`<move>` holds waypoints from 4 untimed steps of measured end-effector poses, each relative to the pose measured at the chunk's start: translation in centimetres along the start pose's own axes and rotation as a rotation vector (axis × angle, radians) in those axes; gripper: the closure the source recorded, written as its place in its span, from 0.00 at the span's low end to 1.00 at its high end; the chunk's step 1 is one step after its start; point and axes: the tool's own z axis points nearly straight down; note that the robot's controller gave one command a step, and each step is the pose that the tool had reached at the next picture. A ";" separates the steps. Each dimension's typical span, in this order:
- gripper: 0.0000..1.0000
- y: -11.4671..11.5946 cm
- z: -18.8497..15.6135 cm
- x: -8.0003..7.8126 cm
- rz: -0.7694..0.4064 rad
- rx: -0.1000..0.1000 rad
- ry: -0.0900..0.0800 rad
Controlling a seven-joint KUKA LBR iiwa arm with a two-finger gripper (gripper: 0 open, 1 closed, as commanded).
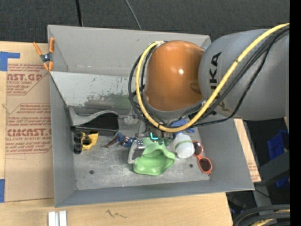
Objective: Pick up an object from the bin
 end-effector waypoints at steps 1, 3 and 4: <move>0.00 -0.1 -0.3 -0.2 0.001 -0.001 -0.007; 0.00 -2.2 8.9 1.0 -0.263 0.001 -0.007; 0.00 -6.1 13.0 -0.5 -0.217 -0.001 -0.007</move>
Offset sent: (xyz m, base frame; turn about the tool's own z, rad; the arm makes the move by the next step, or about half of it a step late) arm 0.0143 -0.0040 -0.1395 -0.2025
